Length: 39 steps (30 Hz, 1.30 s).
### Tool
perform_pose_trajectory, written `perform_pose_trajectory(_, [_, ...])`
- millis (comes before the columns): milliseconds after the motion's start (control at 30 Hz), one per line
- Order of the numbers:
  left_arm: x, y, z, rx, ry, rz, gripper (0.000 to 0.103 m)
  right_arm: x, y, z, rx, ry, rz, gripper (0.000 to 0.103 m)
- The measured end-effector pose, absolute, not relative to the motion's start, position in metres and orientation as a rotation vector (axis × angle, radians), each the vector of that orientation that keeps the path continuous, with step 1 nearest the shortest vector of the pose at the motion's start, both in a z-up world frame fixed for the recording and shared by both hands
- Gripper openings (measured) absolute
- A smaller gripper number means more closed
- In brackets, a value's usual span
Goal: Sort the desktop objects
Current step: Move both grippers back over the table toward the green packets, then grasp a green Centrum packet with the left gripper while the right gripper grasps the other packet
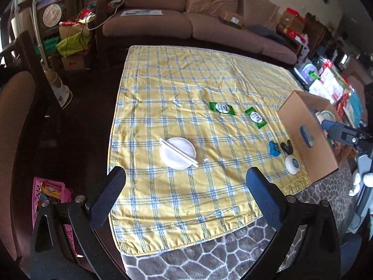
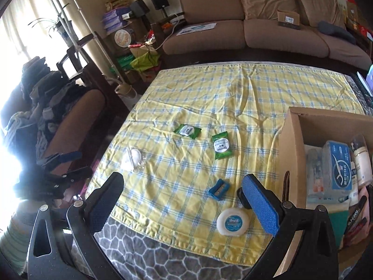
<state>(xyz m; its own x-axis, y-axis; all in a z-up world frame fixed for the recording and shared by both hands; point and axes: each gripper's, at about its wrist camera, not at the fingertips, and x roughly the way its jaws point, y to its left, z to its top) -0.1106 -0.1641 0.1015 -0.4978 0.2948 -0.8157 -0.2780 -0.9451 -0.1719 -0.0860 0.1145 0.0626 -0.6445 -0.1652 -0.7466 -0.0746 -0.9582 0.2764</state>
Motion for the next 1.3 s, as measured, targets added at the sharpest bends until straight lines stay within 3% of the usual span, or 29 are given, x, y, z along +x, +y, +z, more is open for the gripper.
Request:
perform_pose_trajectory(233, [-0.168, -0.131, 0.095, -1.299, 0.103, 2.442, 0.103, -0.144, 0.114, 0.02, 1.479, -0.087, -2.813, 0.097])
perform_pose_trajectory(367, [-0.191, -0.125, 0.09, -1.284, 0.145, 2.424, 0.103, -0.171, 0.117, -0.006, 1.555, -0.088, -2.816, 0.087])
perform_pose_trajectory(533, [-0.21, -0.119, 0.082, -1.267, 0.215, 2.382, 0.103, -0.195, 0.116, -0.029, 1.63, -0.098, -2.793, 0.083])
perform_pose_trajectory(600, [-0.213, -0.117, 0.081, -1.239, 0.265, 2.37, 0.103, -0.2, 0.117, -0.038, 1.666, -0.114, -2.77, 0.072])
perform_pose_trajectory(667, [-0.214, -0.11, 0.079, -1.208, 0.341, 2.35, 0.103, -0.201, 0.116, -0.046, 1.705, -0.113, -2.738, 0.042])
perform_pose_trajectory(800, [-0.216, -0.088, 0.071, -1.15, 0.503, 2.278, 0.103, -0.196, 0.125, -0.045, 1.668, -0.237, -2.728, 0.04])
perform_pose_trajectory(867, [-0.217, -0.074, 0.066, -1.113, 0.581, 2.225, 0.103, -0.192, 0.133, -0.041, 1.642, -0.333, -2.727, 0.028])
perform_pose_trajectory(933, [-0.22, -0.059, 0.061, -1.078, 0.633, 2.155, 0.103, -0.187, 0.137, -0.037, 1.603, -0.402, -2.709, 0.026])
perform_pose_trajectory(1133, [-0.236, -0.021, 0.032, -1.027, 0.876, 1.987, 0.1, -0.183, 0.135, -0.037, 1.595, -0.43, -2.699, 0.029])
perform_pose_trajectory(1200, [-0.24, -0.014, 0.024, -1.017, 0.928, 1.955, 0.098, -0.183, 0.136, -0.036, 1.588, -0.473, -2.718, 0.046])
perform_pose_trajectory(1233, [-0.243, -0.012, 0.021, -1.025, 0.937, 1.947, 0.092, -0.182, 0.137, -0.035, 1.569, -0.502, -2.733, 0.061])
perform_pose_trajectory(1267, [-0.245, -0.01, 0.02, -1.034, 0.933, 1.939, 0.079, -0.181, 0.138, -0.034, 1.561, -0.524, -2.751, 0.07])
perform_pose_trajectory(1300, [-0.247, -0.008, 0.018, -1.037, 0.928, 1.927, 0.071, -0.179, 0.139, -0.033, 1.55, -0.536, -2.765, 0.072])
